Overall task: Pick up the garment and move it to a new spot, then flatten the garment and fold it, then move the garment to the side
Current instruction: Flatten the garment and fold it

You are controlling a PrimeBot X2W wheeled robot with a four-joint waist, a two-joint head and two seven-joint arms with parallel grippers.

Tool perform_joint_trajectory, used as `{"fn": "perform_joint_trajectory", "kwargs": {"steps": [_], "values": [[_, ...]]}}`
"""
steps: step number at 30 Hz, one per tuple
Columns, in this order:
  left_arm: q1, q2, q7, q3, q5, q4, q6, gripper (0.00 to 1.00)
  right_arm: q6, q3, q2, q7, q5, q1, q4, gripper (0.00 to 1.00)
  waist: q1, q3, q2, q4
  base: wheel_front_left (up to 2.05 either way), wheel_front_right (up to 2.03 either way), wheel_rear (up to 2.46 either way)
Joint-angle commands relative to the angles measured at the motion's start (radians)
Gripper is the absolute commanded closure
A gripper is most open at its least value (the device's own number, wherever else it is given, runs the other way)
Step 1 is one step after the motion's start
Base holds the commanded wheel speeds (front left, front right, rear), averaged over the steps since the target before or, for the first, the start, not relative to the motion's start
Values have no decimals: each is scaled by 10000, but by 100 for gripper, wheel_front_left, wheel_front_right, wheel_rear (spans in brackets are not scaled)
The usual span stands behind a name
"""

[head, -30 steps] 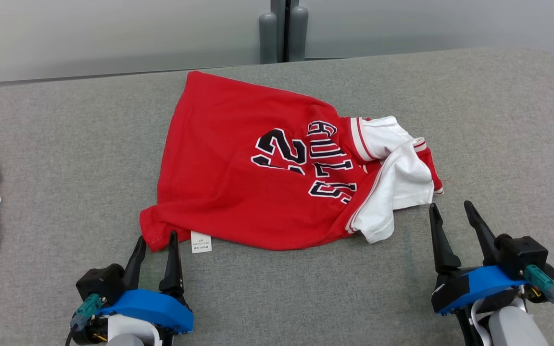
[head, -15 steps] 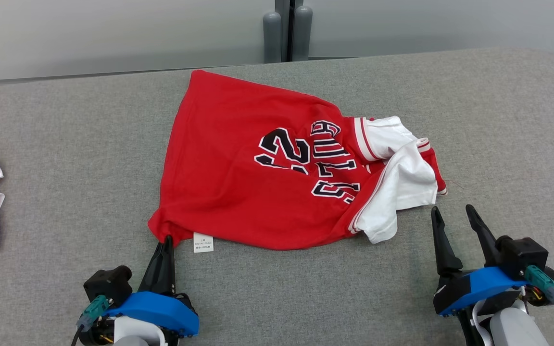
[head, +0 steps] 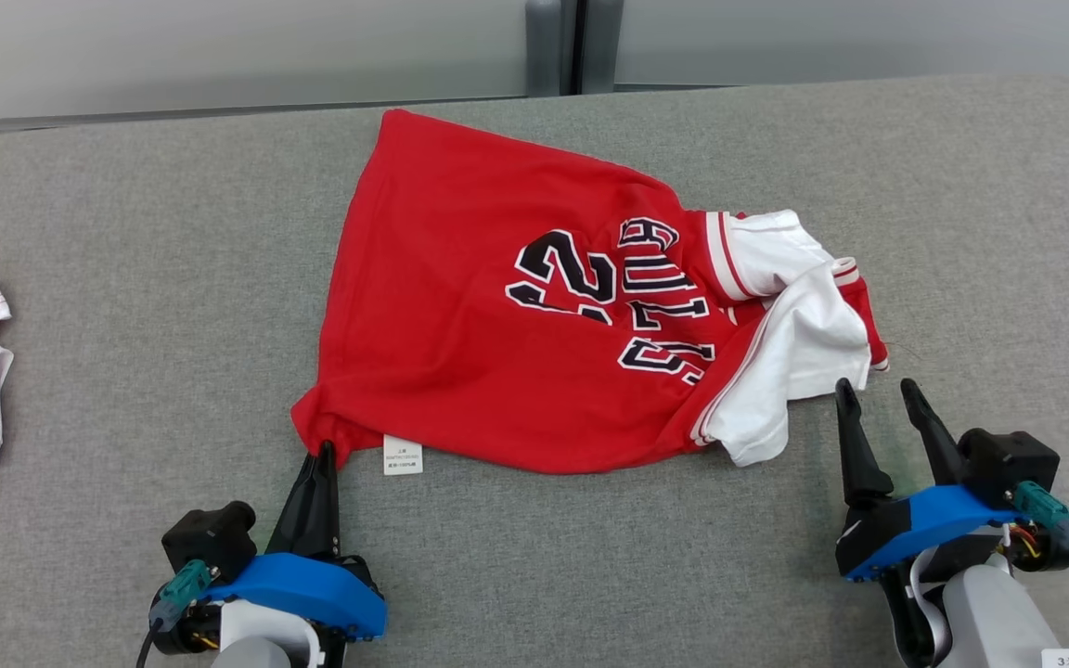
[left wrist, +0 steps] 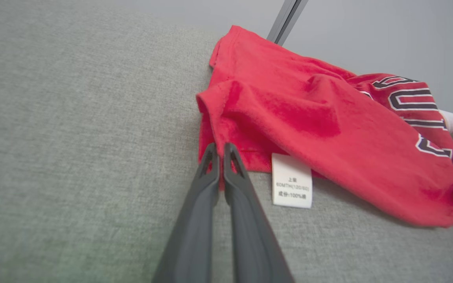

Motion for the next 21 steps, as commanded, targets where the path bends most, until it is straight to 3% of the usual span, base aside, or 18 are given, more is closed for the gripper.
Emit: {"fn": "perform_joint_trajectory", "kwargs": {"steps": [1, 8, 9, 11, 12, 13, 21], "values": [[-168, 0, -27, -56, 59, -68, -20, 100, 1, 12, -28, -40, 81, -219, 153, 0, 0, 95, -1, 73, 0, 0, 0], [-260, -1, -27, -193, 70, -93, -20, 100, 1, 91, -28, -41, 220, -421, 320, 0, 0, 297, -1, 205, 0, 0, 0], [-278, -1, -27, -204, 69, -98, -20, 100, 1, 102, -28, -41, 225, -458, 337, 8, 0, 325, -1, 213, 0, 0, 0], [-320, -1, -27, -219, 83, -110, -21, 100, 1, 133, -28, -41, 131, -492, 337, 60, 0, 384, -1, 229, 0, 0, 0], [-340, -1, -27, -223, 91, -106, -21, 100, 1, 131, -28, -41, 115, -480, 328, 90, 0, 404, -1, 236, 0, 0, 0], [-359, 0, -27, -220, 94, -105, -21, 100, 1, 146, -28, -41, 138, -471, 321, 100, 0, 422, -1, 244, 0, 0, 0], [-451, -1, -27, -44, 203, -279, -21, 100, 1, 148, -29, -41, 312, -324, -143, 100, 0, 398, -1, 200, 0, 0, 0]]}}
